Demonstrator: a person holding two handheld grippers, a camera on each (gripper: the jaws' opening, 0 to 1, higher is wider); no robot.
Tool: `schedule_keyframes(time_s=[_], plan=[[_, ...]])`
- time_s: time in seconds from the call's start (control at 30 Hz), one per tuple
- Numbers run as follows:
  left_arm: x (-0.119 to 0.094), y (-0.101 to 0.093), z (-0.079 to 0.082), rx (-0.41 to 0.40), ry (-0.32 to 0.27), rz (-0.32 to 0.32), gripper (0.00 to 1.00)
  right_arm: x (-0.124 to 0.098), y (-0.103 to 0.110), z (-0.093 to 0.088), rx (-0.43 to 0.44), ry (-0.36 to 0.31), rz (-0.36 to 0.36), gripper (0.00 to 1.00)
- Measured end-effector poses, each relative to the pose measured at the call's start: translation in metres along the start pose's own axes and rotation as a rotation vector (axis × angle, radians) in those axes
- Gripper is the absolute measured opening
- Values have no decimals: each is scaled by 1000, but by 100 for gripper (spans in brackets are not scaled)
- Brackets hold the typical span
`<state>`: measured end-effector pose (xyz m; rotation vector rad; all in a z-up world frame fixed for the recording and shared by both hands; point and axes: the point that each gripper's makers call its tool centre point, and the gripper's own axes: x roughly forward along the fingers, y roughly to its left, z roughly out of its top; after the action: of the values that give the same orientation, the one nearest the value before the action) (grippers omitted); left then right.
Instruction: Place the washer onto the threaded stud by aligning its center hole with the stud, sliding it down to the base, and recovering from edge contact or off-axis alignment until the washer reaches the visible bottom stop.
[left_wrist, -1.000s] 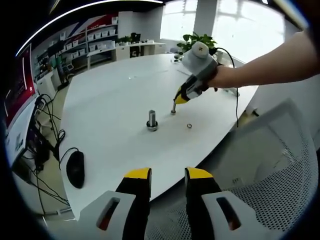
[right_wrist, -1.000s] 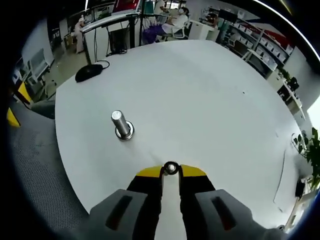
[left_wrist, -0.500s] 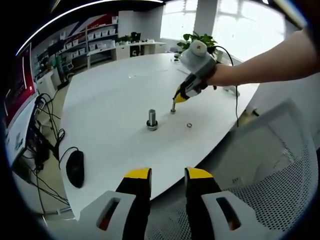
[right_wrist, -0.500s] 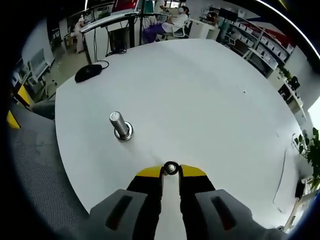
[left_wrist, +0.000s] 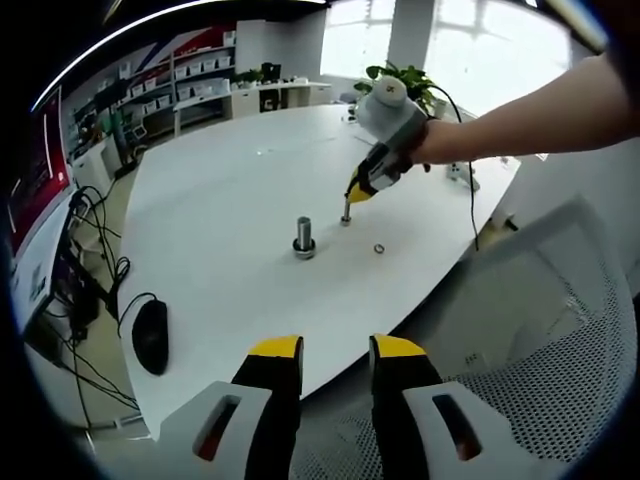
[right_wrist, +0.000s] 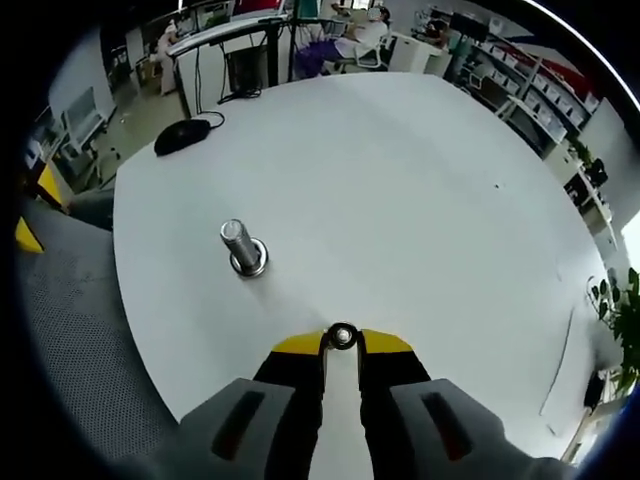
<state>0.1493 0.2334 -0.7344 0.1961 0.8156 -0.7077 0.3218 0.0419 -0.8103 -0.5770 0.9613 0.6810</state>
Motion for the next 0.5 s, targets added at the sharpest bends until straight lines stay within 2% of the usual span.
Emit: schedule_keyframes(time_s=[0.5], plan=[[0,1,-1,-5,4,5,24,12,3,-3,-9,46,29,14]])
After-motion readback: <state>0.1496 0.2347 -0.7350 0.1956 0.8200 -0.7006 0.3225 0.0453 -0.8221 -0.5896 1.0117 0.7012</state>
